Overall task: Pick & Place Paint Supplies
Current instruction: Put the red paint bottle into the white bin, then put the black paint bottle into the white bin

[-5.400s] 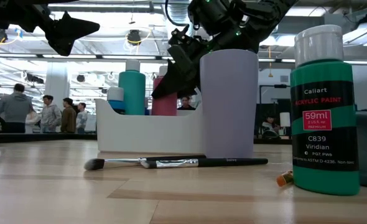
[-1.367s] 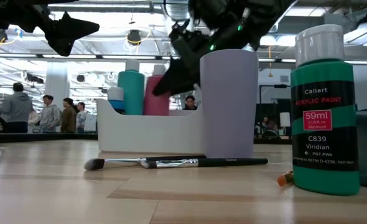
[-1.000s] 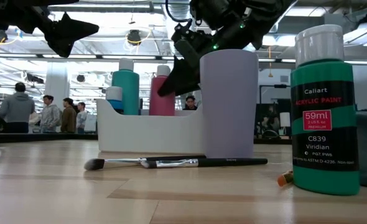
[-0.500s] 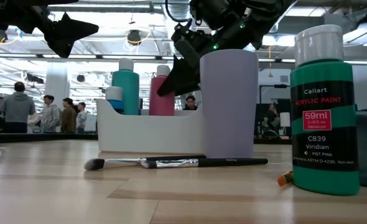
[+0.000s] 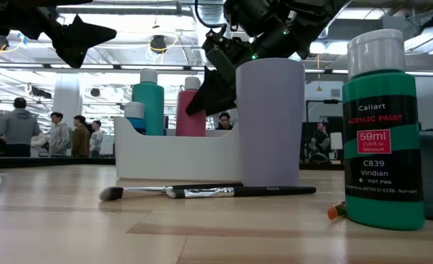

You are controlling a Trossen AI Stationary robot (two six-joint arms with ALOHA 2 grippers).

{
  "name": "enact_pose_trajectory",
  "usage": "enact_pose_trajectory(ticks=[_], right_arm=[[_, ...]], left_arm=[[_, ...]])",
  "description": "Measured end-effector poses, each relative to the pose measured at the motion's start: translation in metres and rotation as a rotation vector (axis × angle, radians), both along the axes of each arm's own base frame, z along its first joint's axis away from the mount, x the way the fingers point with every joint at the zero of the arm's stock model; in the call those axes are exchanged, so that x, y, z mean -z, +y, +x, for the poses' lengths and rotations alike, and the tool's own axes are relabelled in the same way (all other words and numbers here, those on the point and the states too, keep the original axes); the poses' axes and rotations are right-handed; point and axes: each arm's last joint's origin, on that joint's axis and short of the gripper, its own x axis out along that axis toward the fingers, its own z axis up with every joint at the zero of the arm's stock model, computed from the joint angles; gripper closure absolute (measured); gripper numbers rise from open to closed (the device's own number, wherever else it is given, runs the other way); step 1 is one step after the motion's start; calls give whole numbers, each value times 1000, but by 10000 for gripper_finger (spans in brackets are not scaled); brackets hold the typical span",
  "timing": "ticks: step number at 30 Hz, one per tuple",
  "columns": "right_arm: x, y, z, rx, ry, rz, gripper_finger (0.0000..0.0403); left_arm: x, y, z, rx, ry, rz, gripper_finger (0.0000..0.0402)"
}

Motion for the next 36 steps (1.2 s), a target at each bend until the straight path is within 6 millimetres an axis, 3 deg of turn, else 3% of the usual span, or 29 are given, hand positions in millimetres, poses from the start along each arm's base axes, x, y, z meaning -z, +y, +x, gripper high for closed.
enact_pose_trajectory(ticks=[13,24,36], right_arm=[[3,0,-3,0,42,3,8],[8,0,-7,-4,115,-1,32],[-19,3,-16,-7,201,1,33]], left_arm=[[0,0,0,0,0,0,132],[0,0,0,0,2,-4,132],[0,0,0,15,4,-5,132]])
